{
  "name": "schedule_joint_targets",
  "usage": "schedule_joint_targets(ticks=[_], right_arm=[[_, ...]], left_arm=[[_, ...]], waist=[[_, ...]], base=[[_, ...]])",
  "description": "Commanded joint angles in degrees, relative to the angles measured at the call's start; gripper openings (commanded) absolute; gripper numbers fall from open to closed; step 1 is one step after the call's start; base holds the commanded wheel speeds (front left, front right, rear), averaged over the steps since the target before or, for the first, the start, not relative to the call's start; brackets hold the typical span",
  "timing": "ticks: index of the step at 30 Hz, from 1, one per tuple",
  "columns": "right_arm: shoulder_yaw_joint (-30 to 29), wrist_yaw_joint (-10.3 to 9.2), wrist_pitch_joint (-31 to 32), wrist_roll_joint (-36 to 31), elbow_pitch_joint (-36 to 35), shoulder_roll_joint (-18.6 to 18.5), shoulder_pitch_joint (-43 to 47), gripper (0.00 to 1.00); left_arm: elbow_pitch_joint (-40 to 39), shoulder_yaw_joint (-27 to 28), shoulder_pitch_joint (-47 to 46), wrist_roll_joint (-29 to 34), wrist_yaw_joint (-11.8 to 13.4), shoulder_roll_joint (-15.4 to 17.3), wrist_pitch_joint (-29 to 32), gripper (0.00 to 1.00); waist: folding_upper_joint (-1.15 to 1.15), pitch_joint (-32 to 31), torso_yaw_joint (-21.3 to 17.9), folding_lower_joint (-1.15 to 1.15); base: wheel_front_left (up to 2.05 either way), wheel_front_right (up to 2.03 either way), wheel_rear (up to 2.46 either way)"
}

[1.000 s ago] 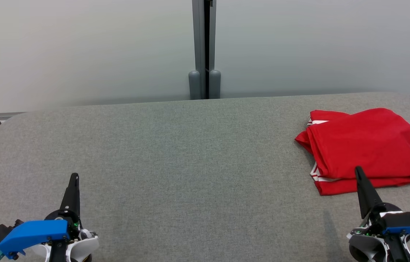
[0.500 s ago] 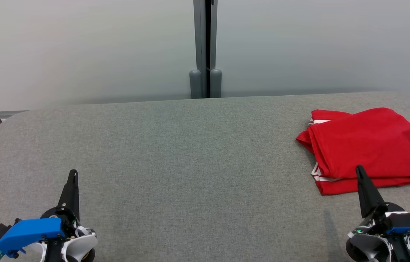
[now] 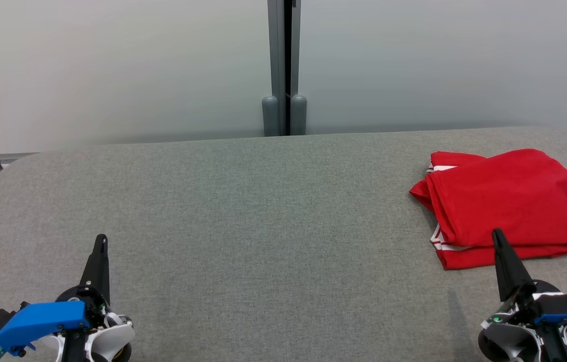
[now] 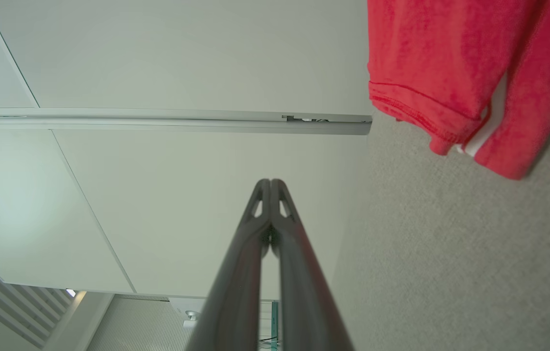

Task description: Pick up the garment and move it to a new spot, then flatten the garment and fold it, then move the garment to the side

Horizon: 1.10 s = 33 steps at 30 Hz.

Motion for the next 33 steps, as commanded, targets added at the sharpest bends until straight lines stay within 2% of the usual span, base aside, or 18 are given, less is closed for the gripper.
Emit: schedule_joint_targets(ticks=[1,33], right_arm=[[-0.14,0.0,0.22,0.13,-0.23,0.09,0.71,0.0],[-0.12,0.0,0.21,0.15,-0.23,0.08,0.7,0.0]], left_arm=[[-0.2,0.14,-0.54,-0.19,-0.2,-0.05,0.23,0.0],[-0.21,0.12,-0.53,-0.2,-0.2,-0.05,0.22,0.0]], waist=[[0.0,0.0,0.0,0.0],[0.0,0.0,0.0,0.0]], base=[[0.0,0.0,0.0],[0.0,0.0,0.0]])
